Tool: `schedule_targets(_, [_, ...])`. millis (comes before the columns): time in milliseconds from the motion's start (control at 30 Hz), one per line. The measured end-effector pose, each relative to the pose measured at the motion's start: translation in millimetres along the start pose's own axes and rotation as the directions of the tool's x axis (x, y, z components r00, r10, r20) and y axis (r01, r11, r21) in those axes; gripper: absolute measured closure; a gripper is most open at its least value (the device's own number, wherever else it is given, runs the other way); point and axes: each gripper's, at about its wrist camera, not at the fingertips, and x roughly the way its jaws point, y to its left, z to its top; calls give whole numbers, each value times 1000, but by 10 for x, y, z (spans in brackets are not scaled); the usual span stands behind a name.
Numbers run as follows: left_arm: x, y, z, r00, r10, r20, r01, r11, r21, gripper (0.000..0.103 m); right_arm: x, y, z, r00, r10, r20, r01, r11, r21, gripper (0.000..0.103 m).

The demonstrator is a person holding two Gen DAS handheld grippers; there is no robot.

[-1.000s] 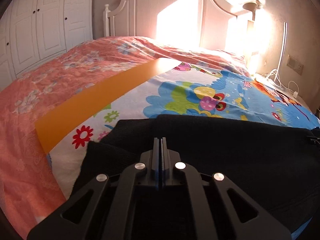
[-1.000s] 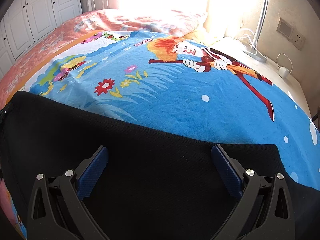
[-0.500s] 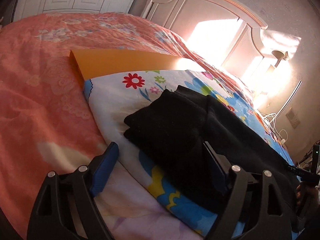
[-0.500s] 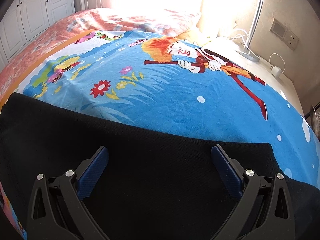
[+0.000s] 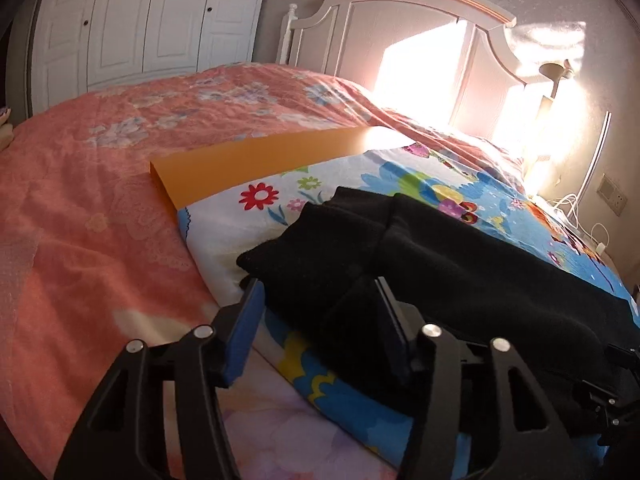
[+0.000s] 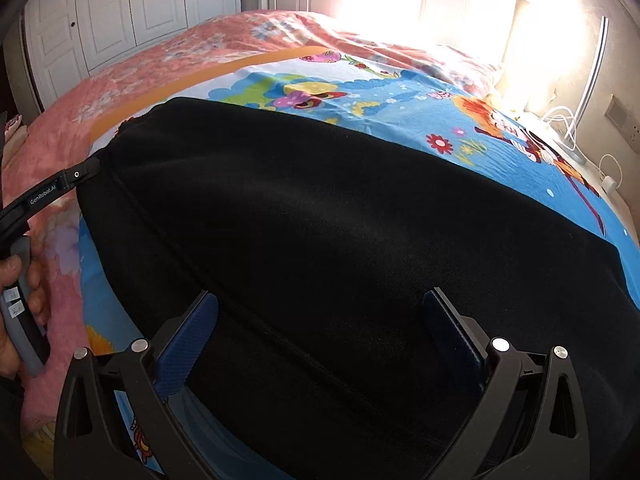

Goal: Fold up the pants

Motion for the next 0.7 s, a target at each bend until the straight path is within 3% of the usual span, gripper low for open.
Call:
schedule_targets(33, [-139,-178,46,999,-35,39,33,998,62,57,-2,-12,-3,1000,6,1,-6,1000,6,5])
schedule_targets(67, [-200,-352,86,992,-118,33,114,987,111,57,0,-22,-9,1000,7,2,-7,1000,15,5])
schedule_targets(133, [-197,-662,98,953,-301,-39,304,938,167,57,-8,-13,-26,1000,1,10,-1,1000,15,5])
schedule_targets(167, [-177,-817,51,930,-358,-77,366,911,190,57,-13,-8,-36,1000,0,13,0,1000,12,5])
schedule_targets(233, [-63,-1087,-87,895,-414,-167,443,868,224,57,-21,-18,-40,1000,6,13,-6,1000,16,5])
schedule_targets(267, [19,-1181,-167,890,-406,-205,449,859,246,57,-23,-20,-40,1000,7,12,-7,1000,16,5])
schedule_targets(333, [173,-1269,-326,895,-373,-244,433,860,272,58,-24,-14,-45,1000,4,15,-4,1000,13,5])
schedule_targets(400, [267,-1218,-352,903,-363,-231,416,873,255,57,-24,-7,-48,1000,6,16,-6,1000,12,5])
schedule_targets(500, [400,-1073,-249,947,-241,-211,291,922,255,57,-15,-20,-43,1000,11,18,-11,1000,15,5])
schedule_targets(567, [518,-919,-169,962,-171,-212,220,946,237,57,-15,-17,-49,1000,9,20,-9,1000,14,5])
schedule_targets(633, [506,-810,-59,958,-201,-205,244,946,214,58,-18,-17,-53,1000,9,22,-9,1000,14,5])
schedule_targets(700, [408,-822,27,944,-271,-187,310,924,226,58,-17,-15,-50,1000,8,23,-8,1000,15,5])
